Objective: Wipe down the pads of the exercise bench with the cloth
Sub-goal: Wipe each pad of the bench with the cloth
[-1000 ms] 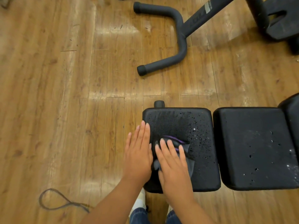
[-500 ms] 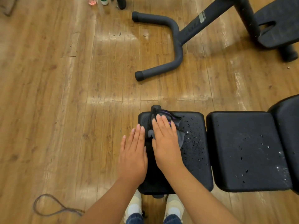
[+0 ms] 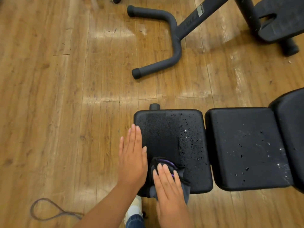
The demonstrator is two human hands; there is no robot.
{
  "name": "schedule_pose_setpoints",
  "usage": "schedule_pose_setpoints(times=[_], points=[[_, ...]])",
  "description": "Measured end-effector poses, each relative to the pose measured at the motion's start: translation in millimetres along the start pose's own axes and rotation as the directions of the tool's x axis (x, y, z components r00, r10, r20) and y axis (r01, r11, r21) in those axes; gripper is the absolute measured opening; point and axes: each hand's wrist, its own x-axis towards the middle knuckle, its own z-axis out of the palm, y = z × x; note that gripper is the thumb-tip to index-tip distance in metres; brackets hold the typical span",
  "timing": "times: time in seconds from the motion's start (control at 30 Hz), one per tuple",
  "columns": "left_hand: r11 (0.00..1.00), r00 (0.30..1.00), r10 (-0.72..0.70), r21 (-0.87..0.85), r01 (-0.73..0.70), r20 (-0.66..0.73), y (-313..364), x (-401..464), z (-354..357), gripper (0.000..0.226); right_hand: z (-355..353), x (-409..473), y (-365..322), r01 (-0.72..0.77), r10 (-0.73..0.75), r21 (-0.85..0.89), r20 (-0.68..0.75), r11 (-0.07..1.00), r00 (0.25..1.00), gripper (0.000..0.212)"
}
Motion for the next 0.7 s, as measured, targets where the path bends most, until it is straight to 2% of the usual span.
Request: schedule_pose_setpoints(times=[0.13,0.33,0.53,0.7], points=[[1.000,1.000,0.005,0.003,-0.005,-0.002,-2,0,3,0.055,-6,19,2,-0.031,0.031,0.032,0.022,0.999,0.999,0.049],[1.000,1.000,-0.015,0.021,0.015,-0.002,-1,1,4,0.055,-9,48,1,-0.089,0.094,0.137,-0.030,0.987,0.995,0.048],[0.999,1.000,-0.025,0.033,0.025,0.013,0,0,3,0.055,-11,136,23,-0.175,0.185,0.116,-0.075,0.978,0.980,0.052],[0.999,0.999,-0.031,0.029,0.031,0.012,0,1,3,0.056,-10,153,26,-0.143,0.148,0.057,-0.097,0.988,0.984,0.054]])
